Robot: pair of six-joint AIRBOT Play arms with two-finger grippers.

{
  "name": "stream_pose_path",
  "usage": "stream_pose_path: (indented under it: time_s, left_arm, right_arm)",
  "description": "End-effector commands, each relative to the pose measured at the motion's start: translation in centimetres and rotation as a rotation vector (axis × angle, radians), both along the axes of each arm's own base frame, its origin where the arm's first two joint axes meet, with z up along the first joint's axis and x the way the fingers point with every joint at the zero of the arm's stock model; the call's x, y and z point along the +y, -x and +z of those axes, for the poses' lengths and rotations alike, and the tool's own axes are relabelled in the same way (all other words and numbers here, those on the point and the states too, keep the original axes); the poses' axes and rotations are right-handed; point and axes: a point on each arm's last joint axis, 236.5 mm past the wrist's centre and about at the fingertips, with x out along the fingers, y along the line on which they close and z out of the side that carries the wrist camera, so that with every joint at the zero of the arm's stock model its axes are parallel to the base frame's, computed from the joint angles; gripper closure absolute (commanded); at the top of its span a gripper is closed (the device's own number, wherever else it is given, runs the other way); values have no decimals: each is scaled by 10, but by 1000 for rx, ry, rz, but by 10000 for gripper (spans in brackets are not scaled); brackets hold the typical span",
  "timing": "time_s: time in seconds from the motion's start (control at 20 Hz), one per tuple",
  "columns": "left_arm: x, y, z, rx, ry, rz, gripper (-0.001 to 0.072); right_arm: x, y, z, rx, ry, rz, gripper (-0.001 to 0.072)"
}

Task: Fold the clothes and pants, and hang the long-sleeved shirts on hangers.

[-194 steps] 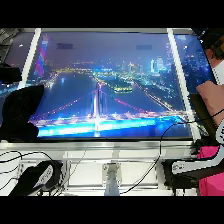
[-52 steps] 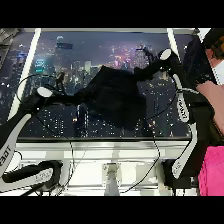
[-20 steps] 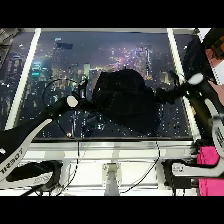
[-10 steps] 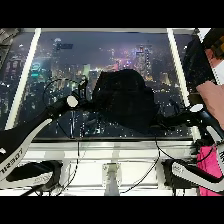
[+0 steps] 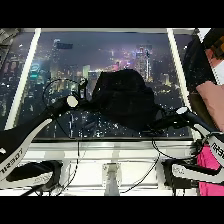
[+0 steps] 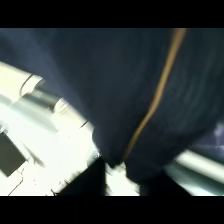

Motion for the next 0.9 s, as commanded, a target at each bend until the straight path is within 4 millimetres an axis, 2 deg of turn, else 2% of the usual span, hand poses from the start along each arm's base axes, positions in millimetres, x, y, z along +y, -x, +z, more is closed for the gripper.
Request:
stream_pose_path:
  time_s: [0.0, 0.05, 0.15, 0.2, 0.3, 0.4, 0.55, 0.65, 0.8, 0.85]
  left_arm:
    - [0, -1, 0, -6, -2, -4, 693]
    - [0, -3, 2, -35, -12, -28, 693]
    - [1, -13, 15, -122, -22, -56, 693]
    - [2, -21, 27, -167, -13, -36, 693]
    - [6, -41, 64, -305, 12, 11, 693]
    - [10, -60, 116, -473, 46, 62, 693]
    - [1, -77, 222, -726, 155, 128, 693]
    - [-9, -81, 289, -876, 231, 155, 692]
    - [-8, -85, 372, -1059, 328, 229, 694]
    - [-5, -86, 392, -1102, 352, 253, 694]
  right_arm:
    - [15, -16, 4, -68, -35, -24, 694]
    - [19, -18, 13, -84, -56, -28, 695]
    - [25, -32, 45, -175, -90, -37, 696]
    - [24, -42, 65, -236, -89, -53, 696]
    - [13, -68, 118, -380, -77, -119, 697]
    - [-4, -96, 171, -538, -57, -176, 698]
    - [-13, -134, 236, -711, -48, -194, 697]
    - [-26, -169, 278, -855, -11, -246, 697]
    - [-44, -209, 347, -1057, 22, -323, 697]
    - [-46, -217, 369, -1109, 24, -331, 698]
